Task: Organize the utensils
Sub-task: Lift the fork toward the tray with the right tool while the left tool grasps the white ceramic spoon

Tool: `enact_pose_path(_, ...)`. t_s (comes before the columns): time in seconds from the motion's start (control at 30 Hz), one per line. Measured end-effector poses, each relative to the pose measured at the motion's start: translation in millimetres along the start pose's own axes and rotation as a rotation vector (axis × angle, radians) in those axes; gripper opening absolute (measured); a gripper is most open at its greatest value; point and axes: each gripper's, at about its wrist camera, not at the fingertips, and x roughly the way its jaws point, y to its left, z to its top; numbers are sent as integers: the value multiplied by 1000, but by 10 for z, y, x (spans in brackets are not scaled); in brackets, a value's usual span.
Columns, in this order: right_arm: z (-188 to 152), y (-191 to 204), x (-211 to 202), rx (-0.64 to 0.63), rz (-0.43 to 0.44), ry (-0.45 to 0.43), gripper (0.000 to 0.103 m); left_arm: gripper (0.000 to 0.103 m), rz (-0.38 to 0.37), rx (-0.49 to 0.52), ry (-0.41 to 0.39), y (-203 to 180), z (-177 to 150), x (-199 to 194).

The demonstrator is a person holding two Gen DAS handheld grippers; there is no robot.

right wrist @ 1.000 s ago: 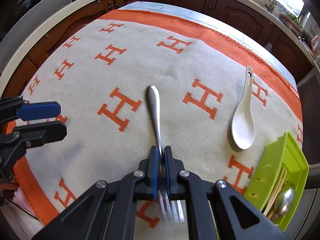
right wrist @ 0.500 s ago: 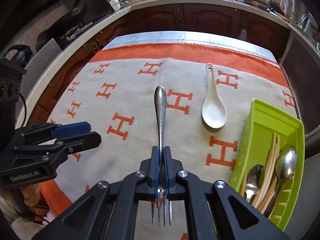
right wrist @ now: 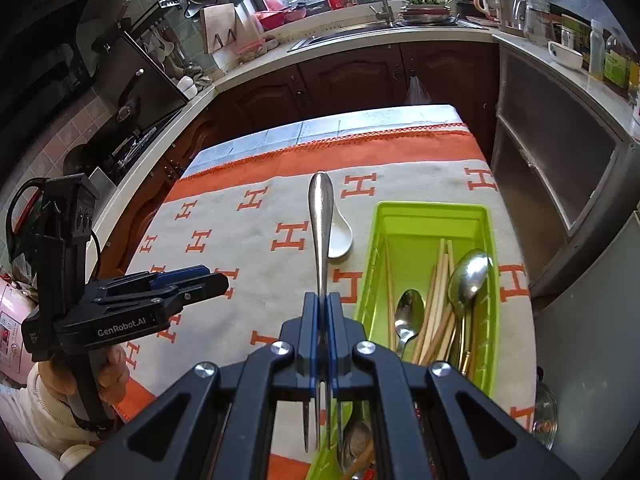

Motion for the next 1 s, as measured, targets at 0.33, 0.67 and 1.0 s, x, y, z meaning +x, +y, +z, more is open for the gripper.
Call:
enact_pose_path(0.33,-124,-281,-106,82,-37,-12,4,46,23,53,-8,-146,46,16)
enact_pose_path(0.67,-224,-703,88,216,-140,44,4,47,-68,41,12,3,486,515)
enact_pose_path(1.0,-196,-866,372,277,-170,117,5,42,-182,-36,41,222,905,1148)
